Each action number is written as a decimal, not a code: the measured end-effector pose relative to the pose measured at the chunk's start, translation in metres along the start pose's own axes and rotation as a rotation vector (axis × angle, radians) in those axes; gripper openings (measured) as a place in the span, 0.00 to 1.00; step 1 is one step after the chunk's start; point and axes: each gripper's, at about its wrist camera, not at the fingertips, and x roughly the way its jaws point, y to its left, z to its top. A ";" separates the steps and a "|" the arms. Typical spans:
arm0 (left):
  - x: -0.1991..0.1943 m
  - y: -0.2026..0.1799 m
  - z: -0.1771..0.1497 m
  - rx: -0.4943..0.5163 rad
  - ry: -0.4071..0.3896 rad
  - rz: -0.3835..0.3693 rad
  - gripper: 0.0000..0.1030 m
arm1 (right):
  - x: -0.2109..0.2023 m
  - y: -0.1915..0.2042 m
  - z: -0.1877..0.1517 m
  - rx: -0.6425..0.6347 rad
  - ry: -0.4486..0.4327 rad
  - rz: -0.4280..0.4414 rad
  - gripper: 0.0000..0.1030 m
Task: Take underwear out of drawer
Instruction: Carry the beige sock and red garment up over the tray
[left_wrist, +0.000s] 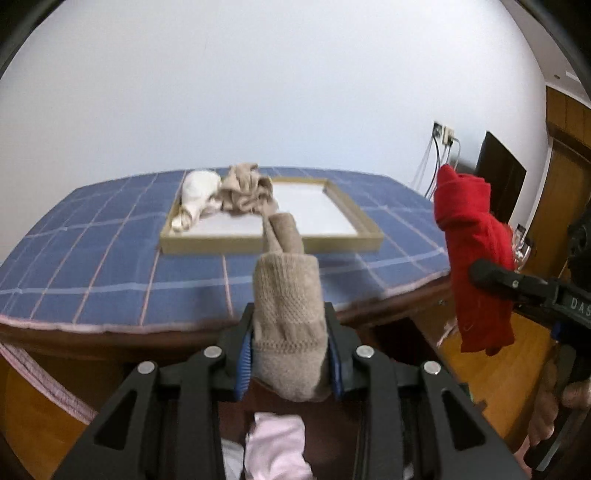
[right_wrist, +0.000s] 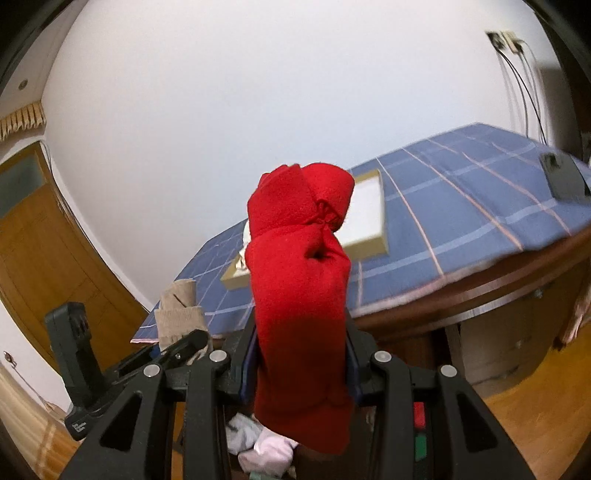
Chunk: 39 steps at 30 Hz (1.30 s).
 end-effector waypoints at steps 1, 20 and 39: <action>0.004 0.001 0.006 -0.001 -0.006 -0.002 0.31 | 0.004 0.002 0.007 -0.006 0.001 -0.001 0.39; 0.079 -0.004 0.103 0.075 -0.077 0.020 0.31 | 0.098 0.013 0.098 -0.048 0.013 -0.027 0.40; 0.191 -0.005 0.157 0.085 0.081 0.077 0.31 | 0.201 -0.034 0.160 0.078 0.128 -0.131 0.40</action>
